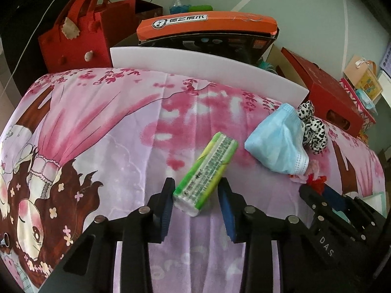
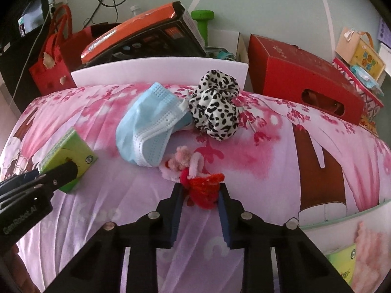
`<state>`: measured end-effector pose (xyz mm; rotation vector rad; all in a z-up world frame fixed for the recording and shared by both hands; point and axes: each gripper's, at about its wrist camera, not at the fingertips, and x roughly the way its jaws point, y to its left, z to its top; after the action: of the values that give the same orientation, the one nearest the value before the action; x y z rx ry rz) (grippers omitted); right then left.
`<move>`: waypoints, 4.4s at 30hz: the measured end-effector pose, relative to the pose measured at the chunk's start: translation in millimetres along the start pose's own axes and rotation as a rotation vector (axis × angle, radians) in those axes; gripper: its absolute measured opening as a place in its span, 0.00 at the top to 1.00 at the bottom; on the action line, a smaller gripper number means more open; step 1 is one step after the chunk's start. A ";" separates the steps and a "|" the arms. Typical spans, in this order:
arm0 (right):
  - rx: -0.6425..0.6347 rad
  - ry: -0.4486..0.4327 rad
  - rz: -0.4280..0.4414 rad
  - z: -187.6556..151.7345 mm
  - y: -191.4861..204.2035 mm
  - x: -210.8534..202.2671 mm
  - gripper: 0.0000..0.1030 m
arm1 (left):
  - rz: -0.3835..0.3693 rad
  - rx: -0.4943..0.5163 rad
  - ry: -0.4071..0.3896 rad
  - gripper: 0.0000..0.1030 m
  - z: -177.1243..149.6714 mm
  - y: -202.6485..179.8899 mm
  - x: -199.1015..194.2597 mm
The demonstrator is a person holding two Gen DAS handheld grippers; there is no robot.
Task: Organize soft objects
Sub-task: 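Grasp the red hair clip with the right gripper while the left gripper grasps the green tissue pack, then carry the clip and tissue pack over the tray and open both grippers, then move both tools back toward the blue mask and leopard scrunchie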
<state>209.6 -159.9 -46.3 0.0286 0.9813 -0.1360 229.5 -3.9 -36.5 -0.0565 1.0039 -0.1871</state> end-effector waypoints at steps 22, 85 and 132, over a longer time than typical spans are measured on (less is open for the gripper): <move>0.069 -0.014 0.028 -2.4 -15.6 -47.1 0.84 | 0.008 -0.011 -0.027 0.72 -2.8 0.2 -44.0; 0.455 0.035 -0.185 -135.6 -181.0 -193.5 0.83 | -0.326 0.417 0.166 0.71 -152.5 -179.8 -125.8; 0.381 0.108 -0.165 -130.7 -162.9 -168.1 0.00 | -0.179 0.218 0.083 0.05 -110.8 -120.8 -118.2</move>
<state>-11.4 -293.0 26.6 0.3072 1.0534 -0.4765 58.6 -96.8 18.6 0.0608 1.0564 -0.4648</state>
